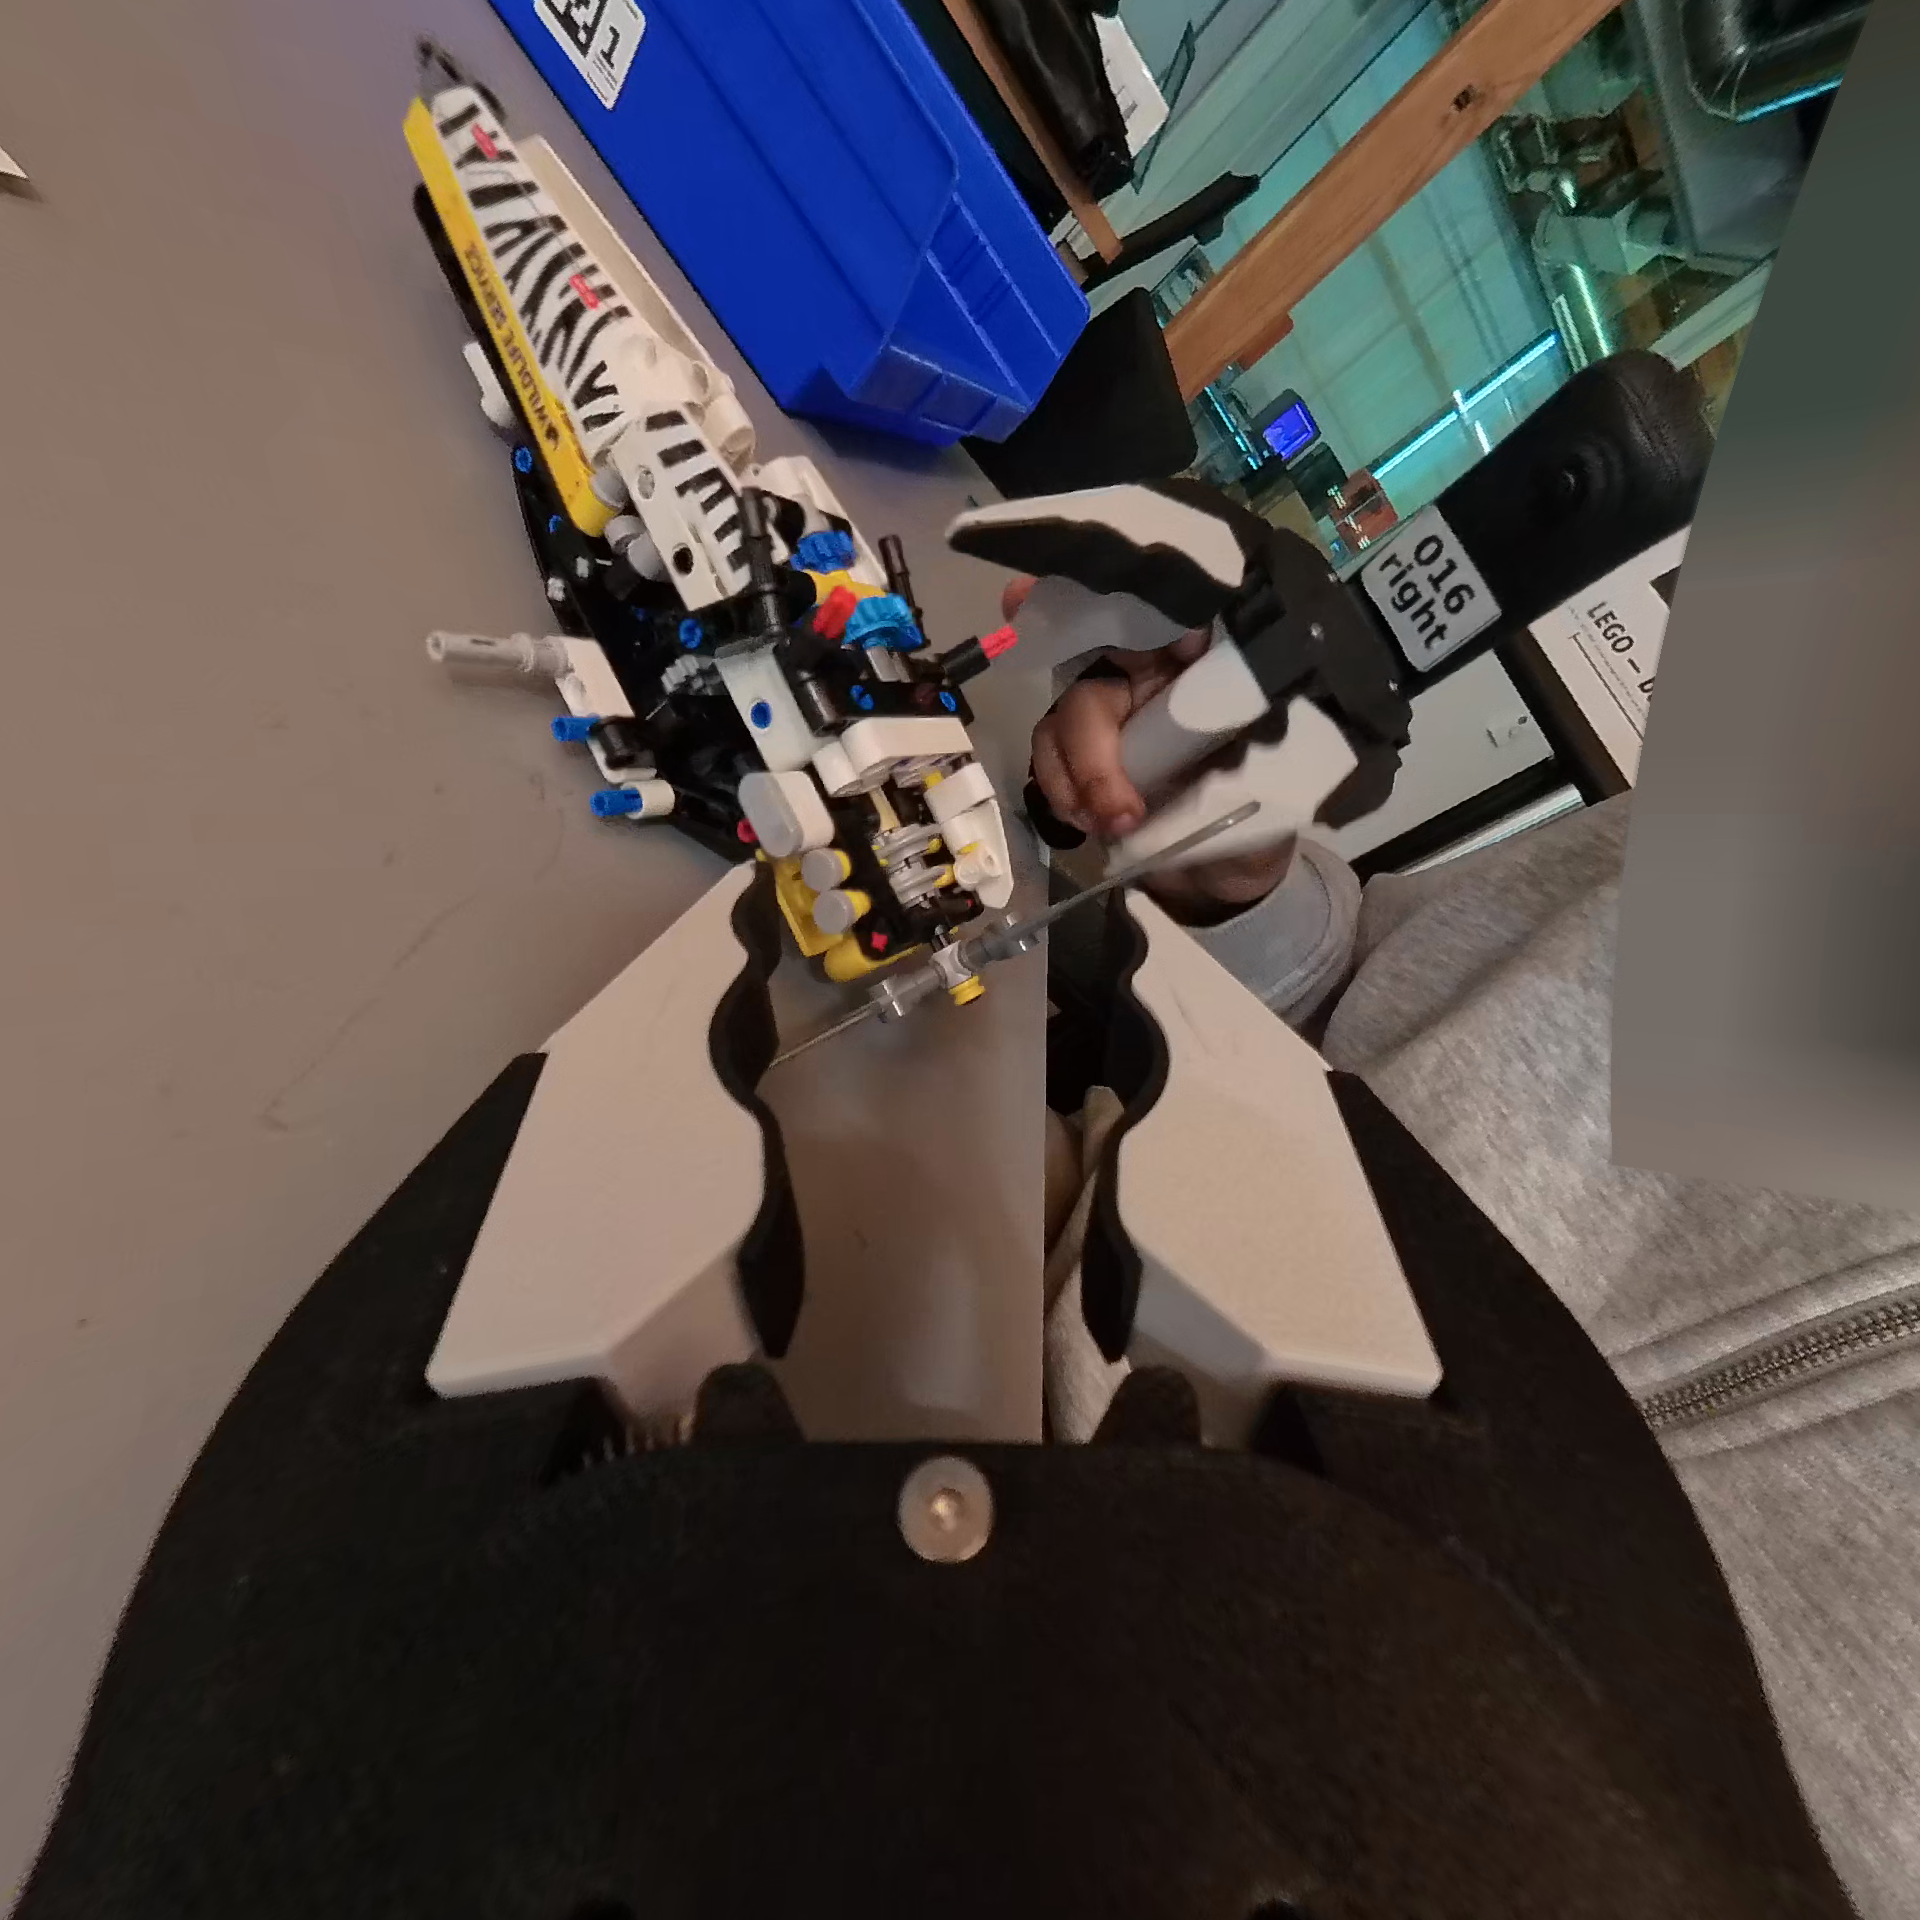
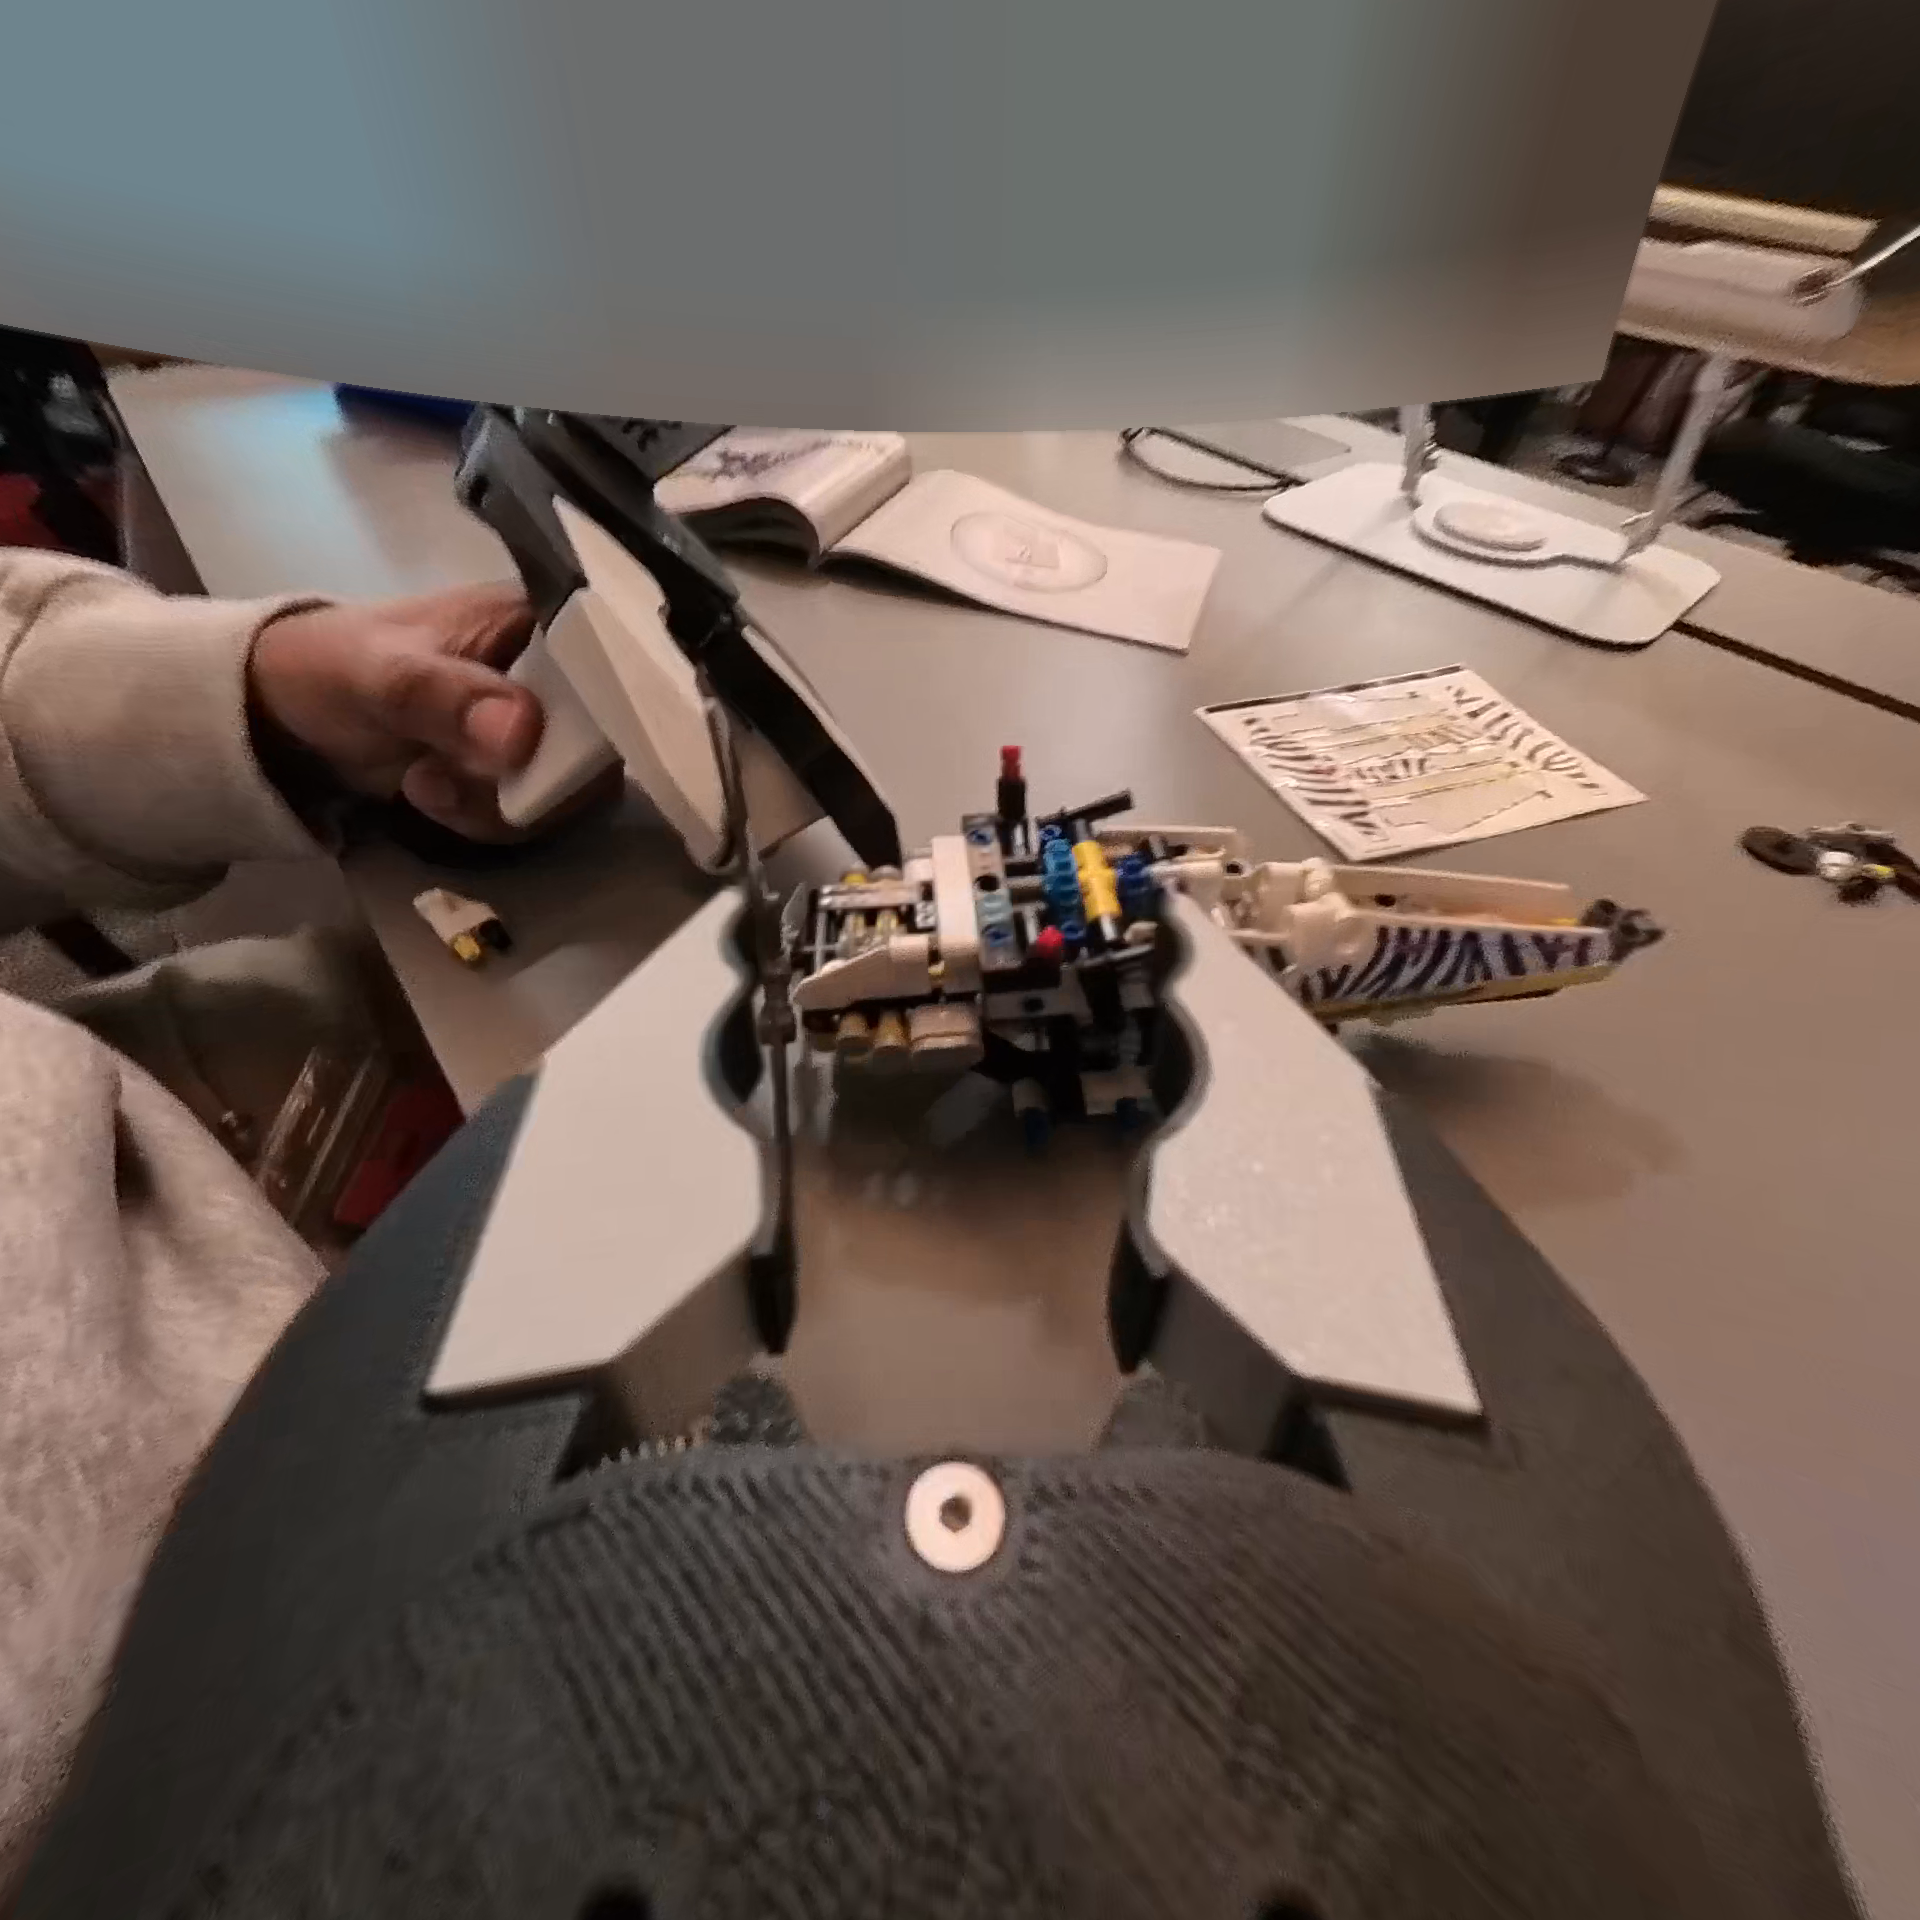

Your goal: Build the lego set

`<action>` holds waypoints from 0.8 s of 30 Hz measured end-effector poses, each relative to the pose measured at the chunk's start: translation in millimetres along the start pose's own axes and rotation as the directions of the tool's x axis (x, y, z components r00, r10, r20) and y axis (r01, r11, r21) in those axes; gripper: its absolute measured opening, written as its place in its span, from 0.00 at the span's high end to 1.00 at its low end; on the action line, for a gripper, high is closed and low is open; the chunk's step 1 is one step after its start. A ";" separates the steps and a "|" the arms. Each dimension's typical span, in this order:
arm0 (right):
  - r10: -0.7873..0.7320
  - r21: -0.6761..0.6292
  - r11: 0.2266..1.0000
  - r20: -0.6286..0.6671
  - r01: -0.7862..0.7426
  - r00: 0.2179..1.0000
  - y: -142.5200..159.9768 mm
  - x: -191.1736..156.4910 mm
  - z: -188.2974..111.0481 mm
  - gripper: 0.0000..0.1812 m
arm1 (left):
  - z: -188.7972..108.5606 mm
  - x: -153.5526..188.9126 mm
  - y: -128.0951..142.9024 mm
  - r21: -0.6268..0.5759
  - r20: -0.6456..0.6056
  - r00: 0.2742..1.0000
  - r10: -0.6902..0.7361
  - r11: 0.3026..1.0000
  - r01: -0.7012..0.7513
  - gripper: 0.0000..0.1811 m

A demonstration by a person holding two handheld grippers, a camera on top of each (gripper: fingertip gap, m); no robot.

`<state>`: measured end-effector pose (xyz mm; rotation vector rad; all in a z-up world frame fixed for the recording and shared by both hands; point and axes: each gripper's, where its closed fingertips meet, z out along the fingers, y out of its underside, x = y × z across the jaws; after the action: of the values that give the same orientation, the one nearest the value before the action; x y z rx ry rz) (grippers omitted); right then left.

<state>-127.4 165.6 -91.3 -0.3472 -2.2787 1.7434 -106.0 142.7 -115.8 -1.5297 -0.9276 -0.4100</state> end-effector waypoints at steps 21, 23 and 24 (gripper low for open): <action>-0.002 -0.083 0.997 -0.134 -0.009 0.991 13.3 50.2 3.4 1.00 | -0.4 0.3 -0.7 0.005 -0.004 1.000 -0.004 1.000 0.004 0.66; 0.005 -0.087 0.996 -0.139 -0.017 0.990 14.5 51.7 3.9 1.00 | -0.5 0.2 -0.8 0.006 -0.004 1.000 -0.004 1.000 0.004 0.66; 0.004 -0.087 0.996 -0.139 -0.016 0.990 14.6 51.8 4.0 1.00 | -0.5 0.2 -0.8 0.006 -0.004 1.000 -0.004 1.000 0.004 0.66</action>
<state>-176.9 183.2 -103.7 -0.4824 -2.2616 1.5739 -106.4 142.3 -115.1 -1.5216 -0.9278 -0.4123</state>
